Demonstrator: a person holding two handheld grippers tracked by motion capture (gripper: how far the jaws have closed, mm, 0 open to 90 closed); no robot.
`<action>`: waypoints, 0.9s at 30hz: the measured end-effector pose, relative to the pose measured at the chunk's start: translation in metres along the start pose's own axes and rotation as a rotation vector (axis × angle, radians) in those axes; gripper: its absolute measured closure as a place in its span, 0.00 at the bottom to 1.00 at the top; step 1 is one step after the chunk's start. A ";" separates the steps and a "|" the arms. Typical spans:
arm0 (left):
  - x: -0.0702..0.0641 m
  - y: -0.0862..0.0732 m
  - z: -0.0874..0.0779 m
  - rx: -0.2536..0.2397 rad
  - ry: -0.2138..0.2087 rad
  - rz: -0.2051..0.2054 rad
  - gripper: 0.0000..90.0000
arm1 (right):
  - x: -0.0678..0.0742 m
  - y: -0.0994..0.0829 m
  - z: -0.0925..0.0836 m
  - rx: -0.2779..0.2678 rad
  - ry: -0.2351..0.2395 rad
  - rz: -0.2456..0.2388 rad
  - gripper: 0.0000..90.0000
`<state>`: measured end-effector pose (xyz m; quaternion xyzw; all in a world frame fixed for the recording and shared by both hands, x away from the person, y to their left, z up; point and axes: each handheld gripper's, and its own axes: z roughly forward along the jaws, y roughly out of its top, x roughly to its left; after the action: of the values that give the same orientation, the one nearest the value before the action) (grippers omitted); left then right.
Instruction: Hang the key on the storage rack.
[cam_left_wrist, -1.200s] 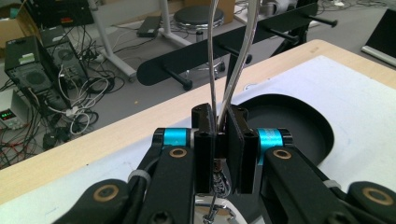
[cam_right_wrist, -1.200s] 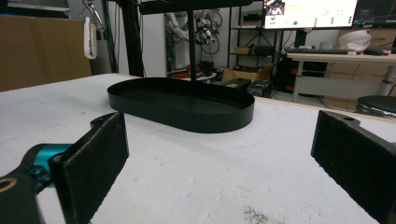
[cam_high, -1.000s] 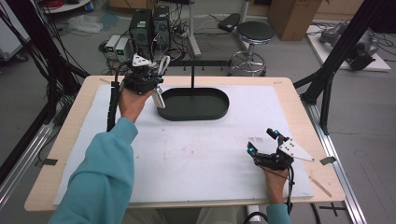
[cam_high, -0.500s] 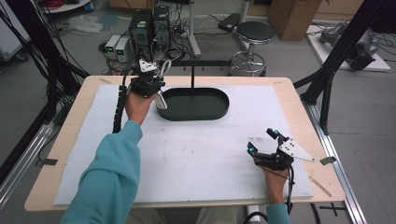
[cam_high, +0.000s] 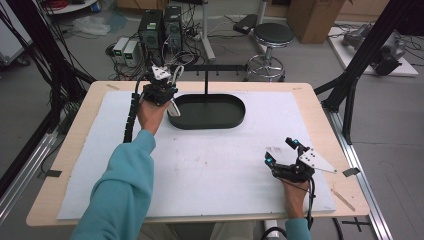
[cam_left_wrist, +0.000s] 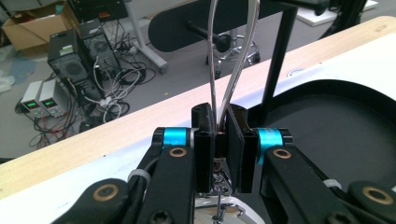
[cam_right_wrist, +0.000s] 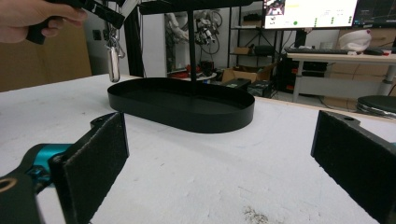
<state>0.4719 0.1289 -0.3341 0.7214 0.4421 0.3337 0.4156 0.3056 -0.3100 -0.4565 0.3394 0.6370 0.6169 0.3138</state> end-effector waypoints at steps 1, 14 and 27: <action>0.000 0.000 0.001 0.000 0.006 0.000 0.91 | 0.000 0.000 0.000 -0.001 0.001 0.002 0.04; -0.007 -0.005 0.012 0.002 0.081 0.021 0.91 | 0.000 0.000 0.000 -0.003 -0.002 0.002 0.04; -0.003 -0.014 0.022 0.033 0.111 0.014 0.91 | 0.000 0.000 0.000 -0.001 -0.001 0.003 0.04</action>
<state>0.4844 0.1236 -0.3567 0.7118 0.4647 0.3687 0.3762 0.3052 -0.3103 -0.4566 0.3404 0.6360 0.6176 0.3134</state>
